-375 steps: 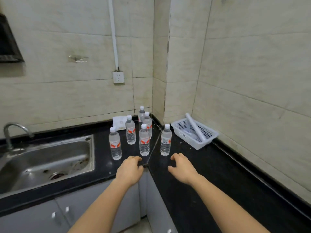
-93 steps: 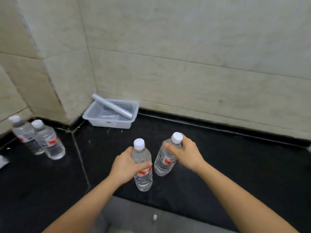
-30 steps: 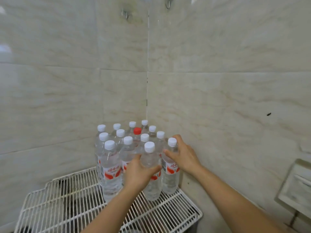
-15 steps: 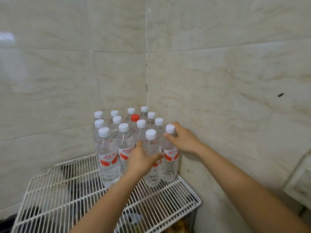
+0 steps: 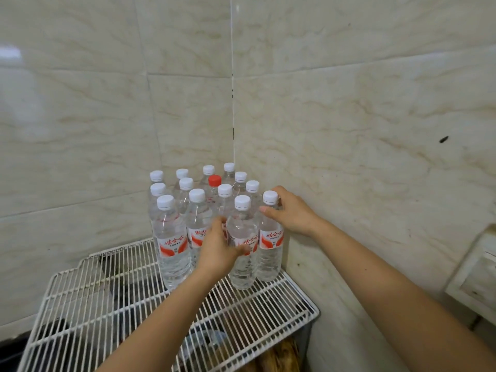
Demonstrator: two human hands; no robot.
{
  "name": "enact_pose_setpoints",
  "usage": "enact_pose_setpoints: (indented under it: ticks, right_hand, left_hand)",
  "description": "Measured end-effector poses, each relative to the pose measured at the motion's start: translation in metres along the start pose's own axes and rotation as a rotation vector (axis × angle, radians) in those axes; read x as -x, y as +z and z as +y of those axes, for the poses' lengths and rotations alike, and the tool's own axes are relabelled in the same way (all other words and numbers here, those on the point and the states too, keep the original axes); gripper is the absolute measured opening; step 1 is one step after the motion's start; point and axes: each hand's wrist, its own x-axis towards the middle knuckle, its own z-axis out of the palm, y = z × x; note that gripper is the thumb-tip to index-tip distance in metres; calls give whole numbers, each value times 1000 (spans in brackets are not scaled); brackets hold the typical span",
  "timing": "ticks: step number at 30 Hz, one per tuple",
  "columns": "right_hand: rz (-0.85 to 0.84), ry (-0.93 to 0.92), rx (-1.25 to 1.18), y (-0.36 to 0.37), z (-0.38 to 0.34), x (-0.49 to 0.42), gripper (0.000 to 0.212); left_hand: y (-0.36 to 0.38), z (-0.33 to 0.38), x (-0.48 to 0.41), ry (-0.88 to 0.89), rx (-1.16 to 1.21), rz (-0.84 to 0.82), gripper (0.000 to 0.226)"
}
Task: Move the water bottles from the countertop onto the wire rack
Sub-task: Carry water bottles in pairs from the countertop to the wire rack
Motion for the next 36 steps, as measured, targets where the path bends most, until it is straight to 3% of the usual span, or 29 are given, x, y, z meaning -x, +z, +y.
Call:
enact_pose_setpoints:
  ticks: [6, 10, 14, 17, 25, 28, 36]
  right_hand:
    - [29, 45, -15, 7, 1, 7, 35]
    - [137, 63, 34, 12, 0, 15, 44]
    - [408, -70, 247, 19, -19, 28, 48]
    - [458, -191, 281, 37, -54, 40, 42]
    - [148, -542, 223, 176, -170, 78, 43]
    - [15, -625, 272, 246, -218, 109, 53]
    - [-420, -772, 320, 441, -376, 236, 57]
  left_hand:
    - [2, -3, 4, 30, -28, 26, 73]
    - [-4, -6, 15, 88, -27, 55, 69]
    - [-30, -16, 32, 170, -90, 116, 53]
    - [-64, -28, 48, 214, -192, 185, 38]
    - [-206, -86, 119, 120, -361, 372, 24]
    - [-273, -120, 175, 15, -405, 444, 22]
    - [-463, -221, 379, -352, -592, 617, 28]
